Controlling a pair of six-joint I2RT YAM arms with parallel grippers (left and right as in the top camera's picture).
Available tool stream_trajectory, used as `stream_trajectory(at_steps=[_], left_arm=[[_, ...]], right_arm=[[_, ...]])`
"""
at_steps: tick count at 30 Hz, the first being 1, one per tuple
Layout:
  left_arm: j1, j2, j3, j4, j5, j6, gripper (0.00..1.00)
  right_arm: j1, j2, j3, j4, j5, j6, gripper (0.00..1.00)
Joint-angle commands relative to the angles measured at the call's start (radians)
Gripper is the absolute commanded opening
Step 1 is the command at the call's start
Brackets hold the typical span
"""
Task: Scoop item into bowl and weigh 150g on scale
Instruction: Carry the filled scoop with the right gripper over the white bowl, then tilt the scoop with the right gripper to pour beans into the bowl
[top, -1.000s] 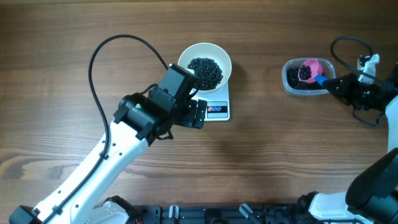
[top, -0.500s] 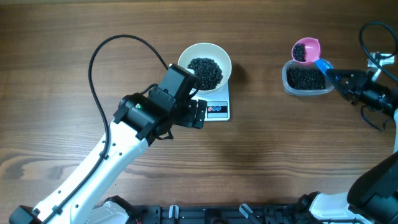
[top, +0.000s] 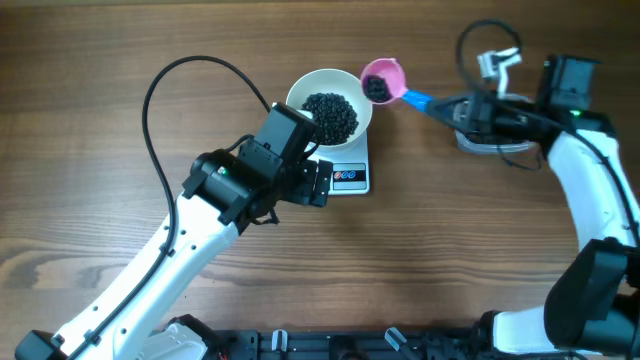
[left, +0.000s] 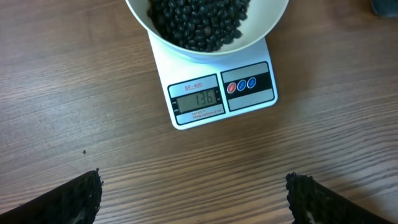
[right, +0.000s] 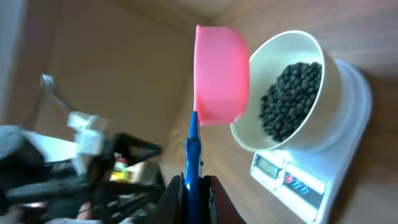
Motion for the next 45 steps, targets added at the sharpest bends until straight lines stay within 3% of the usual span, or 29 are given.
stream_trajectory(at_steps=[1,8,15,19,24,32,42,45], left_arm=[[-0.005,0.001,0.016,0.0,0.002,-0.01,1.0],[-0.005,0.001,0.016,0.0,0.002,-0.01,1.0],[-0.005,0.001,0.016,0.0,0.002,-0.01,1.0],[-0.005,0.001,0.016,0.0,0.002,-0.01,1.0],[-0.005,0.001,0.016,0.0,0.002,-0.01,1.0],[-0.005,0.001,0.016,0.0,0.002,-0.01,1.0],[-0.005,0.001,0.016,0.0,0.002,-0.01,1.0],[-0.005,0.001,0.016,0.0,0.002,-0.01,1.0]], right_arm=[[0.105,0.013,0.003,0.042,0.167,0.038,0.04],[0.232,0.013,0.003,0.235,0.293,0.037,0.04],[0.234,0.013,0.003,0.256,0.397,0.034,0.04],[0.259,0.013,0.003,0.254,0.397,-0.019,0.04],[0.334,0.013,0.003,0.247,0.533,-0.138,0.04],[0.338,0.013,0.003,0.194,0.621,-0.335,0.04],[0.338,0.013,0.003,0.222,0.621,-0.415,0.04],[0.338,0.013,0.003,0.222,0.621,-0.498,0.04]])
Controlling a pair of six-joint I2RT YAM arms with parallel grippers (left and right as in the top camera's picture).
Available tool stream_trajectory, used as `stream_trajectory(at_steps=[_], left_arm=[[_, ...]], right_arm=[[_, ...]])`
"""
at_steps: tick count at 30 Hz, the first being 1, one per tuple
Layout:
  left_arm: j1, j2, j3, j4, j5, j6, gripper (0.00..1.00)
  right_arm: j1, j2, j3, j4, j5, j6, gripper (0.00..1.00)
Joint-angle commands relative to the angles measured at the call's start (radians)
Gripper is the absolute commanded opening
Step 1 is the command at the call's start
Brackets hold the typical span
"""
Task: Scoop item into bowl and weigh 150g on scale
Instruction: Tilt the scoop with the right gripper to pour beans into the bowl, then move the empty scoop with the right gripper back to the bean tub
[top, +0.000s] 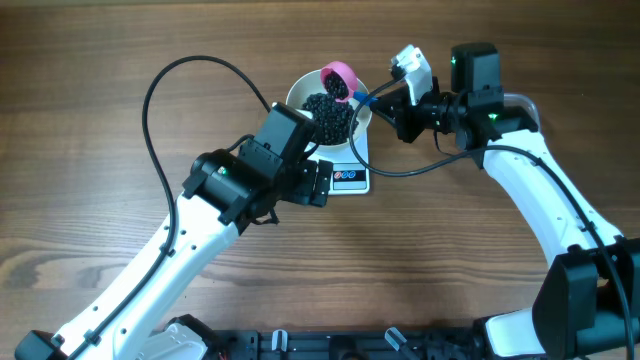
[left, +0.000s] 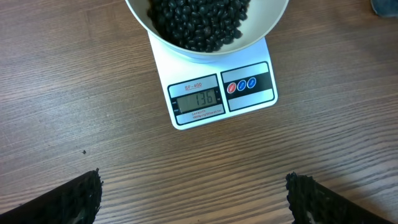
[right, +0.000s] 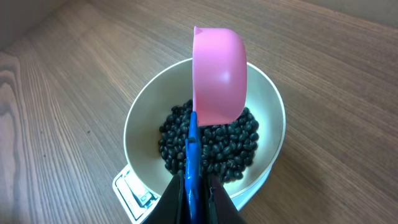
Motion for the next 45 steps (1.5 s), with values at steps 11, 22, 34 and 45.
stream_trajectory(at_steps=[11,22,34,45], left_arm=[[-0.005,0.001,0.016,0.0,0.002,-0.01,1.0],[-0.005,0.001,0.016,0.0,0.002,-0.01,1.0],[-0.005,0.001,0.016,0.0,0.002,-0.01,1.0],[-0.005,0.001,0.016,0.0,0.002,-0.01,1.0]], right_arm=[[0.002,0.011,0.004,0.01,0.018,-0.132,0.04],[0.002,0.011,0.004,0.01,0.043,-0.181,0.04],[0.002,0.011,0.004,0.026,0.051,-0.267,0.04],[0.002,0.011,0.004,0.017,0.039,-0.116,0.04]])
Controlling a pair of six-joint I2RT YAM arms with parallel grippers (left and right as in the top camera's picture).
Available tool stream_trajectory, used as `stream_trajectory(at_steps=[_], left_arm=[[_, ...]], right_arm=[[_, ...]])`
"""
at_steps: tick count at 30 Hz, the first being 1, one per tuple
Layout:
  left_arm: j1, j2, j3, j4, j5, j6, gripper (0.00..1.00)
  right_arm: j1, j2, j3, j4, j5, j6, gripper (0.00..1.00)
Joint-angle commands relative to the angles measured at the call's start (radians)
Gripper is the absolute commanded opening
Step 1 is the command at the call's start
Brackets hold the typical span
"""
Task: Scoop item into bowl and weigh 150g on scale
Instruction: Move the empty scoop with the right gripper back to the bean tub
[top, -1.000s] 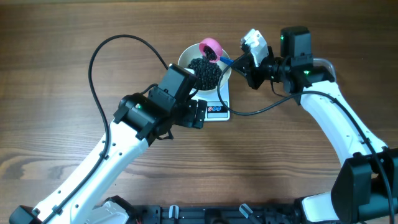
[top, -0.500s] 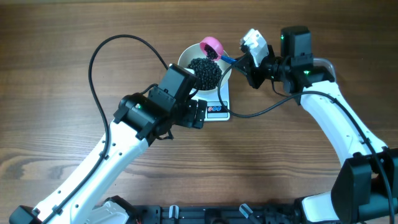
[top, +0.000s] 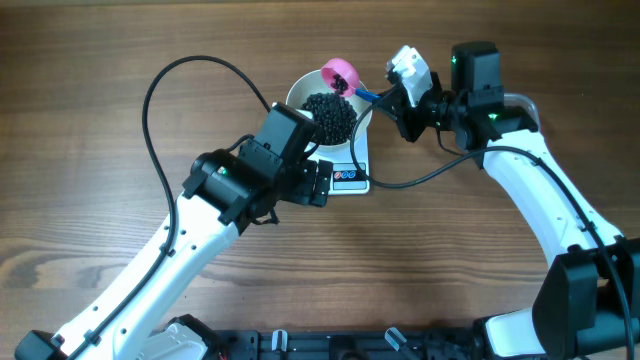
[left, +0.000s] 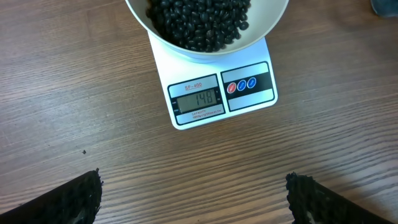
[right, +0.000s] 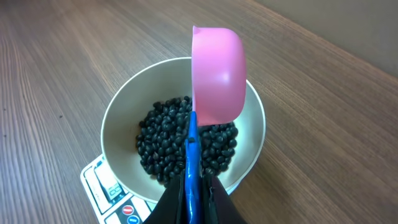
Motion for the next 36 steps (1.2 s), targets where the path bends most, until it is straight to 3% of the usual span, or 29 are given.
stream_trajectory(at_steps=[1,15,19,22,28,36], left_arm=[[-0.005,0.001,0.016,0.0,0.002,-0.01,1.0],[-0.005,0.001,0.016,-0.001,0.002,-0.01,1.0],[-0.005,0.001,0.016,0.0,0.002,-0.01,1.0],[-0.005,0.001,0.016,0.0,0.002,-0.01,1.0],[-0.005,0.001,0.016,0.0,0.002,-0.01,1.0],[-0.005,0.001,0.016,0.0,0.002,-0.01,1.0]], right_arm=[[0.002,0.011,0.004,0.0,-0.003,0.029,0.04],[0.001,0.011,0.004,0.0,-0.003,0.065,0.04],[0.001,0.011,0.004,0.005,-0.005,0.302,0.04],[-0.003,0.011,0.004,0.024,-0.122,0.369,0.04],[-0.072,0.011,0.004,0.126,-0.14,0.69,0.04],[-0.315,0.011,0.004,0.127,-0.257,0.755,0.04]])
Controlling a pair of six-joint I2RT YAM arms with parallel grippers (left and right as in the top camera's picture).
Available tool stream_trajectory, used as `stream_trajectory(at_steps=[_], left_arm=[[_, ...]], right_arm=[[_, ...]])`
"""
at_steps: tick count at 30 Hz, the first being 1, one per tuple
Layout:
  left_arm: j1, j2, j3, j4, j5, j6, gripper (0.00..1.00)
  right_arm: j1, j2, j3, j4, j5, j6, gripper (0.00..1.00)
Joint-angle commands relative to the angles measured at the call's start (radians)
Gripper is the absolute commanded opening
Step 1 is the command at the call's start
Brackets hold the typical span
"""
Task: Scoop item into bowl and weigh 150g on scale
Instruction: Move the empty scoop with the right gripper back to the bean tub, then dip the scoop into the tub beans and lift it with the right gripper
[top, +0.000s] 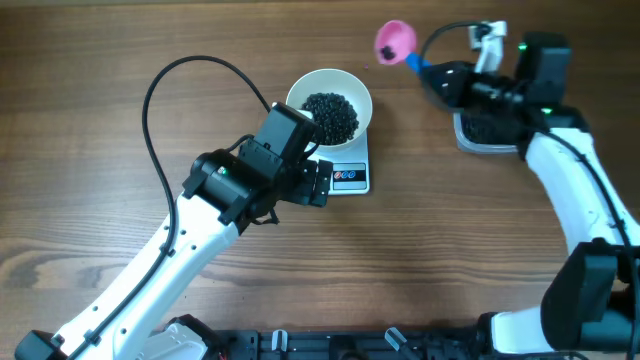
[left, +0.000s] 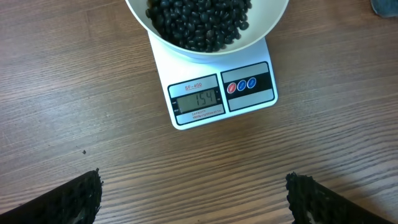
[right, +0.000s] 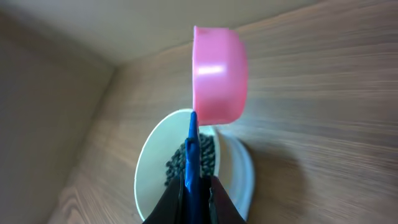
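A white bowl (top: 329, 105) of black beans (left: 199, 22) sits on a white scale (left: 221, 90) whose display (left: 199, 99) reads 154. My right gripper (right: 194, 196) is shut on the blue handle of a pink scoop (top: 394, 40), held in the air to the right of the bowl and behind it; a few beans lie in its cup. My left gripper (left: 193, 196) is open just in front of the scale, nothing between its fingers (left: 74, 199).
A dark container (top: 487, 130) of beans stands on the table at the right, under my right arm. A black cable (top: 165, 100) loops over the table left of the bowl.
My right gripper has moved the scoop from over the bowl to the air at the bowl's right, near the container. The display rose from 148 to 154. The left arm is unchanged.
The scoop, holding beans, was to the right of the bowl with the scale at 136. It was then tilted over the bowl, still 136, then 148. Now the scoop is away from the bowl and the scale shows 154.
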Motion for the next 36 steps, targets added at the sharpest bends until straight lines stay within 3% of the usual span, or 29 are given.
stream_trajectory(at_steps=[1,7,13,19,31,34,36], left_arm=[[-0.005,0.001,0.016,0.0,0.002,-0.01,1.0],[-0.005,0.001,0.016,0.0,0.002,-0.01,1.0],[-0.005,0.001,0.016,0.0,0.002,-0.01,1.0],[-0.005,0.001,0.016,-0.001,0.002,-0.01,1.0],[-0.005,0.001,0.016,0.0,0.002,-0.01,1.0],[-0.005,0.001,0.016,-0.001,0.002,-0.01,1.0],[-0.005,0.001,0.016,0.0,0.002,-0.01,1.0]], right_arm=[[-0.105,0.011,0.005,0.004,-0.114,0.035,0.04],[-0.277,0.011,0.005,-0.118,-0.118,0.044,0.04],[-0.438,0.004,0.005,-0.4,-0.154,-0.25,0.04],[-0.518,-0.064,0.005,-0.407,-0.154,-0.293,0.04],[-0.518,-0.079,0.005,-0.343,-0.154,-0.361,0.04],[-0.518,-0.079,0.005,-0.268,-0.154,-0.29,0.04],[-0.518,-0.079,0.005,-0.238,-0.155,-0.116,0.04]])
